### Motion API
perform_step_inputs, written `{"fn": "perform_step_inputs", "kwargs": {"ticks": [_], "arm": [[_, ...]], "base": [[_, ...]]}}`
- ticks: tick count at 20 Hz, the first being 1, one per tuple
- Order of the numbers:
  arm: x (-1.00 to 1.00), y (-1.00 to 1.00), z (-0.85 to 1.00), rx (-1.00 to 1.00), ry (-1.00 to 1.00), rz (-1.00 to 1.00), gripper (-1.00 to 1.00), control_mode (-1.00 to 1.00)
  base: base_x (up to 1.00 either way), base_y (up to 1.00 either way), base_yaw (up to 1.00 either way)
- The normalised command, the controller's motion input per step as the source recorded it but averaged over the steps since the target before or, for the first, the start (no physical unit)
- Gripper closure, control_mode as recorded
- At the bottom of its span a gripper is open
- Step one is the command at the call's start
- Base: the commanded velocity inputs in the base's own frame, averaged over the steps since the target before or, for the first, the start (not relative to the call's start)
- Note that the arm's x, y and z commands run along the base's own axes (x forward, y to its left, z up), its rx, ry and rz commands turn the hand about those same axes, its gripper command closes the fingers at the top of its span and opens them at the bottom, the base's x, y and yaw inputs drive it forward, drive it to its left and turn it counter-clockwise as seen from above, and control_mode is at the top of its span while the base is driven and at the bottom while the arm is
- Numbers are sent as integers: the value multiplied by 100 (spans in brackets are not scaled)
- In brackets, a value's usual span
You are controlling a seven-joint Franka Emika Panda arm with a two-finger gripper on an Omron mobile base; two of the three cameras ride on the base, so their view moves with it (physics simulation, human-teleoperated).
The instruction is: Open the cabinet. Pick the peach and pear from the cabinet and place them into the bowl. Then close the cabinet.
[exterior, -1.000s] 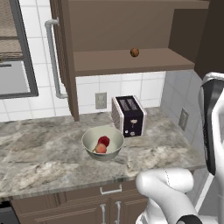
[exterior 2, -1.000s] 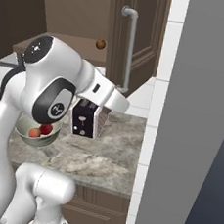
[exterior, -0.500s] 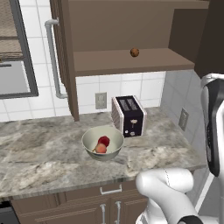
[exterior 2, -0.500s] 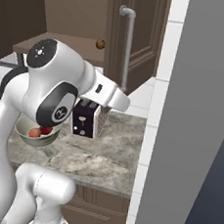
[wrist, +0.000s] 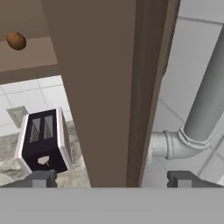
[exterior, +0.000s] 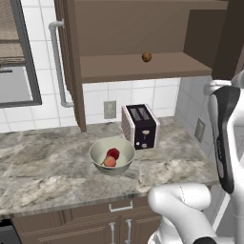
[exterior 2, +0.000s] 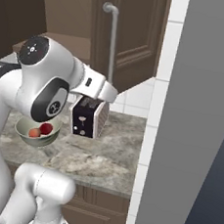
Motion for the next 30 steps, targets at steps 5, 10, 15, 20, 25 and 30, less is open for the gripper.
{"fn": "perform_step_inputs", "kwargs": {"ticks": [5,10,15,20,25,30], "arm": [[50,41,0,0,0,6,-100,-100],[61,33,0,0,0,9,-100,-100],[62,21,0,0,0,18,-100,-100],[47,11,0,0,0,17,-100,-100],[46,3,0,0,0,9,-100,-100],[58,1,0,0,-1,7,-100,-100]], "base": [[0,0,0],[0,0,0],[0,0,0],[0,0,0],[0,0,0],[0,0,0]]}}
